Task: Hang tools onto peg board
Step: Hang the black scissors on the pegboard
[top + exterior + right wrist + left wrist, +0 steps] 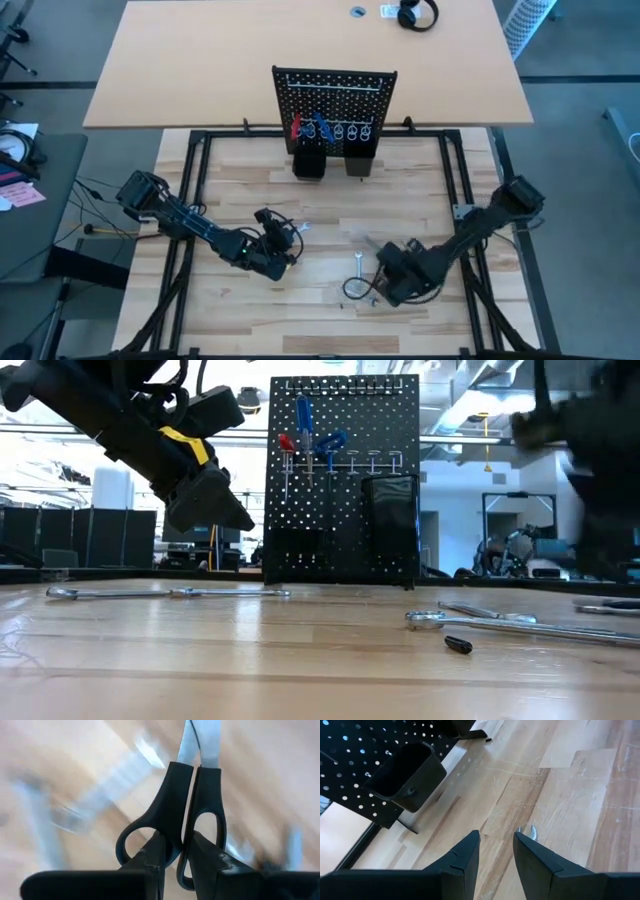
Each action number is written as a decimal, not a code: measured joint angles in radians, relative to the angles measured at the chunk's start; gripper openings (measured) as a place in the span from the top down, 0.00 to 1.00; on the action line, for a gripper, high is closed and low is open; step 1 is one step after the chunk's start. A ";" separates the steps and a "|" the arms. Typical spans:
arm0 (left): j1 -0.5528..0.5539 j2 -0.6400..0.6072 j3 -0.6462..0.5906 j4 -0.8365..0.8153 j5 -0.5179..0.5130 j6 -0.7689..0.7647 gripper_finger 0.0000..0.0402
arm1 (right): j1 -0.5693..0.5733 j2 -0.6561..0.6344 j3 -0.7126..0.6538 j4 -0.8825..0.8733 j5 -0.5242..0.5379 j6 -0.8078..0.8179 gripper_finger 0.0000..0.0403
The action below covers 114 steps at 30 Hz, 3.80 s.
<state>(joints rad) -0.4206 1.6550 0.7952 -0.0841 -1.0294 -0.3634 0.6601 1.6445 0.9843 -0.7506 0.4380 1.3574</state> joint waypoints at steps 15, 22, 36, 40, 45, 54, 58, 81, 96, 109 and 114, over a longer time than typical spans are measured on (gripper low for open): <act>0.000 0.000 0.000 0.008 0.000 0.000 0.72 | 0.132 -0.145 0.003 0.237 0.414 -0.312 0.71; 0.000 0.000 0.000 0.008 0.000 0.000 0.72 | 0.119 -0.145 0.004 0.236 0.410 -0.320 0.42; 0.000 0.000 0.000 0.020 -0.001 0.001 0.72 | -0.172 -0.022 0.018 0.429 -0.196 -0.340 0.44; 0.000 0.000 0.000 0.021 -0.001 0.001 0.72 | -0.267 0.069 0.118 0.414 -0.330 -0.337 0.47; -0.011 0.000 0.000 0.010 -0.001 0.001 0.72 | -0.309 0.220 0.243 0.208 -0.463 -0.286 0.54; -0.031 0.000 0.000 -0.005 -0.001 0.001 0.72 | -0.293 0.396 0.370 0.210 -0.550 -0.290 0.62; -0.031 0.000 0.000 -0.006 -0.002 0.005 0.72 | -0.294 0.401 0.373 0.191 -0.550 -0.303 0.63; -0.031 0.000 0.000 -0.005 -0.002 0.010 0.72 | -0.280 0.329 0.368 0.022 -0.440 -0.225 0.41; -0.030 0.001 0.000 -0.002 -0.002 0.009 0.72 | -0.285 0.422 0.374 0.012 -0.435 -0.279 0.73; -0.030 0.000 0.000 -0.004 -0.002 0.009 0.72 | -0.274 0.288 0.367 -0.015 -0.402 -0.367 0.79; -0.030 0.000 0.000 -0.004 -0.002 0.009 0.72 | -0.274 0.314 0.367 -0.012 -0.403 -0.367 0.79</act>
<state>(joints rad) -0.4507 1.6554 0.7956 -0.0883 -1.0313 -0.3546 0.3865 1.9588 1.3514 -0.7624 0.0353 0.9902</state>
